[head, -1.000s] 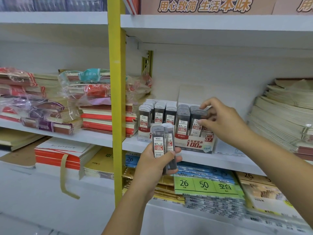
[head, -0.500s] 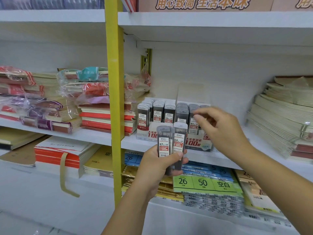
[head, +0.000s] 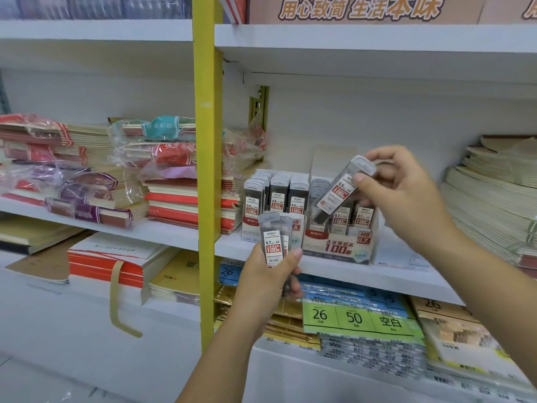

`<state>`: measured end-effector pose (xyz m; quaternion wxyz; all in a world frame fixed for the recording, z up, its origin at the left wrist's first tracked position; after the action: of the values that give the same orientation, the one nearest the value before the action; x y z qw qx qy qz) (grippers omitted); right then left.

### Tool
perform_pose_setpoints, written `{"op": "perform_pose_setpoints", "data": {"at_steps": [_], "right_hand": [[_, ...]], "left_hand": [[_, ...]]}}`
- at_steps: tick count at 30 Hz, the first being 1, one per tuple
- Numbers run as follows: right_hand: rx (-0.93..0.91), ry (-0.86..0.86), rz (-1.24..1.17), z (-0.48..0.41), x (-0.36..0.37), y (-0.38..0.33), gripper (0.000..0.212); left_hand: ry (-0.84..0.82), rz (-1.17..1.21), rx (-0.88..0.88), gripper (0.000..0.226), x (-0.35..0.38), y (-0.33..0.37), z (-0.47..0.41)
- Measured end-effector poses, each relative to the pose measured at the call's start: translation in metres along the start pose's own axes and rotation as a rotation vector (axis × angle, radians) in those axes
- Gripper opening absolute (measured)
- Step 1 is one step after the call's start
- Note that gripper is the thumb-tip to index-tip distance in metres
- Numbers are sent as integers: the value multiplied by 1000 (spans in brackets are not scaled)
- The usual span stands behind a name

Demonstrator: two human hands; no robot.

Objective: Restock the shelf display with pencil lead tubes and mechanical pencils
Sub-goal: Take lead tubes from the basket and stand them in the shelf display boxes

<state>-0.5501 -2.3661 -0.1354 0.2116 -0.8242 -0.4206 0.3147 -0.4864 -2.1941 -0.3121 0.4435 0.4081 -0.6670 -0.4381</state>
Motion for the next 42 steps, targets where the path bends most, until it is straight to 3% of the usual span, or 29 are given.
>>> {"op": "perform_pose_setpoints", "data": {"at_steps": [3, 6, 10, 18, 23, 26, 30, 33, 36, 39, 42], "right_hand": [[-81, -34, 82, -16, 17, -17, 23], [-164, -71, 309, -32, 46, -27, 26], [-168, -217, 534, -45, 87, -17, 20], [-105, -315, 611, -60, 118, 2, 23], [-222, -248, 960, -61, 126, 5, 20], [-260, -200, 1050, -60, 124, 1, 26], [-316, -170, 779, -31, 122, -21, 31], [-107, -308, 353, -7, 128, -14, 29], [53, -409, 136, 12, 137, -2, 30], [87, -370, 38, 18, 131, 1, 24], [82, -222, -26, 12, 101, -2, 21]], "left_hand": [[19, -32, 8, 17, -12, 2, -2], [37, -10, -22, 18, -26, 2, -4], [91, 69, -55, 12, -49, 3, -4], [113, 113, -11, 19, -68, 9, -3], [72, 110, 9, 22, -65, 15, -1], [64, 93, 27, 23, -66, 20, 0], [37, 68, 54, 22, -61, 27, 3], [-7, 42, 70, 22, -53, 30, 6], [-51, 22, 64, 24, -44, 29, 9], [-63, 18, 58, 22, -40, 27, 10], [-46, 32, 48, 18, -41, 25, 7]]}}
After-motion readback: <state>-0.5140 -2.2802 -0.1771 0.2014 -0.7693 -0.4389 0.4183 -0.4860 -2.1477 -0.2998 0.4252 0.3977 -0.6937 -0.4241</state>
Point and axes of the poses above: each hand's wrist, its own z-axis away from the middle knuckle, its own x-axis out of the palm, y = z × x, the point moved 10 cm from there along -z, towards the middle knuckle, and after that the axes turned 4 degrees about z, right-handed, at the moved point
